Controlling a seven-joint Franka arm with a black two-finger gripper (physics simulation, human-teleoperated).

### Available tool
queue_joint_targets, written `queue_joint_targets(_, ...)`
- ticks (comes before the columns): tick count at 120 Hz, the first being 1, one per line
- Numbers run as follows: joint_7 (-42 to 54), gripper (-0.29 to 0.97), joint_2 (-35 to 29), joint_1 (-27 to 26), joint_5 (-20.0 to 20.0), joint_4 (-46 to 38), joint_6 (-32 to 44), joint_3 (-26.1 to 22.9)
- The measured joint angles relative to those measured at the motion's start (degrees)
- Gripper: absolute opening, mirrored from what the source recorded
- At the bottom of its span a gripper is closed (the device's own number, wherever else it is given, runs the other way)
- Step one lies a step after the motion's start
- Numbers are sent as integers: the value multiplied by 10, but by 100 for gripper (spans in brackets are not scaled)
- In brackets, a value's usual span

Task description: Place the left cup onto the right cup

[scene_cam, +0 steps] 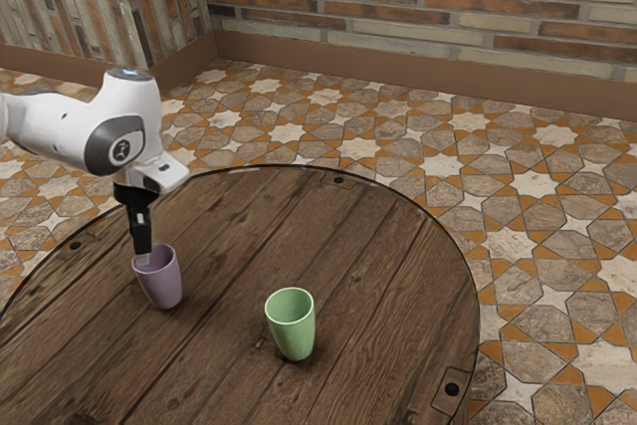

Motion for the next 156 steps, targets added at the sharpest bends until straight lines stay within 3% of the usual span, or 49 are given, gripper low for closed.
queue_joint_targets(71, -8, 67, 34, 6, 17, 0, 65, 0)
queue_joint_targets(79, -10, 58, 37, 4, 15, 0, 73, 0)
queue_joint_targets(99, -18, 21, 39, 0, 8, -8, 85, -1)
queue_joint_targets(111, -23, 7, 38, -1, 3, -14, 87, -1)
queue_joint_targets(129, -29, -3, 33, -1, 0, -18, 90, -1)
queue_joint_targets(156, -36, -8, 21, -2, 5, -19, 103, 0)
